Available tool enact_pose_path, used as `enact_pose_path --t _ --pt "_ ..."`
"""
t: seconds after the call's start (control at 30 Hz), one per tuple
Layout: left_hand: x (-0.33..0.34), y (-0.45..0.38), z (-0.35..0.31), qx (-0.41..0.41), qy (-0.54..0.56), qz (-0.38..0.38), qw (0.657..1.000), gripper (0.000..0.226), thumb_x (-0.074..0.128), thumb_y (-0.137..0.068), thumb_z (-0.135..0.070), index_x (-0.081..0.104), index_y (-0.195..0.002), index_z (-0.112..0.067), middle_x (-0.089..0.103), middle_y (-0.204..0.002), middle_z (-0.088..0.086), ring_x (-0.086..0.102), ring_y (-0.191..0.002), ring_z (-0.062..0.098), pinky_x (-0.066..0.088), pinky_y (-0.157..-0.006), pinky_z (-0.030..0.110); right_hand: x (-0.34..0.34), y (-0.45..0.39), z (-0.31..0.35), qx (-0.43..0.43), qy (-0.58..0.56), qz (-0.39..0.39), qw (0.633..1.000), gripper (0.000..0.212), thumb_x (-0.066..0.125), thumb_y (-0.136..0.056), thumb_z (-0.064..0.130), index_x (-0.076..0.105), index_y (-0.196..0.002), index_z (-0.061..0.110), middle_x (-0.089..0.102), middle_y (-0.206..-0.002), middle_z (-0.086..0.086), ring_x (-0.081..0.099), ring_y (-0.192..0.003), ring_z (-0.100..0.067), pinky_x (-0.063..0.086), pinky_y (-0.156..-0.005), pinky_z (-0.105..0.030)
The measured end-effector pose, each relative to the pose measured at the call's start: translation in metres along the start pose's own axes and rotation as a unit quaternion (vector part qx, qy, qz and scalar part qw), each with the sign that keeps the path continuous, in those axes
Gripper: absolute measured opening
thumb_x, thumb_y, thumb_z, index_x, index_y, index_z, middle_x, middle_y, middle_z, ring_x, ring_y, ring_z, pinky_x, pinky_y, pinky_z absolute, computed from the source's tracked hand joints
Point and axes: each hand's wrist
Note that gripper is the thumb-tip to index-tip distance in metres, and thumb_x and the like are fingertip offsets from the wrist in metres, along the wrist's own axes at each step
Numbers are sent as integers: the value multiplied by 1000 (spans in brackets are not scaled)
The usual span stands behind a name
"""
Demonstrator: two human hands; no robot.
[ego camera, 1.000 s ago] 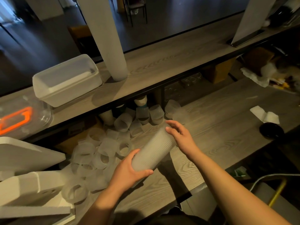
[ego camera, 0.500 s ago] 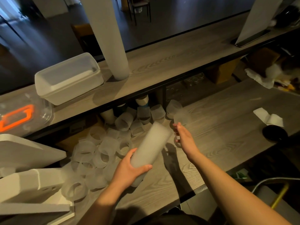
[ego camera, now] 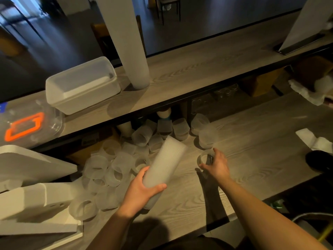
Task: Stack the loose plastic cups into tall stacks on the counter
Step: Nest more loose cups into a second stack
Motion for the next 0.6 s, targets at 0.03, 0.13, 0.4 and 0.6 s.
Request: enact_pose_path --t 0.03,0.13,0.4,0.6 --pt "-1 0 1 1 1 -1 1000 91 79 -50 -68 49 -128 -35 59 -117 -15 60 -101 3 57 -86 34 1 -1 0 -1 3 1 1000 92 86 -74 33 36 -149 14 45 -146 -8 38 -139 -27 37 -114 -44" --pt "-4 0 4 -1 4 0 1000 90 79 -51 -70 46 -128 -38 57 -117 -16 59 -103 5 57 -84 33 3 1 4 -5 -12 -11 1000 78 83 -78 31 44 -144 14 51 -139 -7 47 -131 -25 44 -110 -43" --pt "-9 0 6 -6 11 -9 1000 94 81 -50 -70 46 -131 -38 57 -118 -15 59 -103 5 56 -80 29 -5 11 26 14 -230 64 971 57 80 -82 27 57 -134 15 61 -122 -5 59 -113 -19 52 -90 -30" --pt "-12 0 7 4 -25 -4 1000 89 85 -56 -60 42 -132 -40 53 -118 -20 55 -104 1 48 -76 20 -45 25 61 -5 -359 52 932 44 71 -90 27 61 -131 15 65 -121 -2 59 -113 -14 46 -93 -28"
Point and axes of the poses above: each hand's wrist, its own y-axis away from the middle knuckle, its own x-axis out of the palm, z = x × y
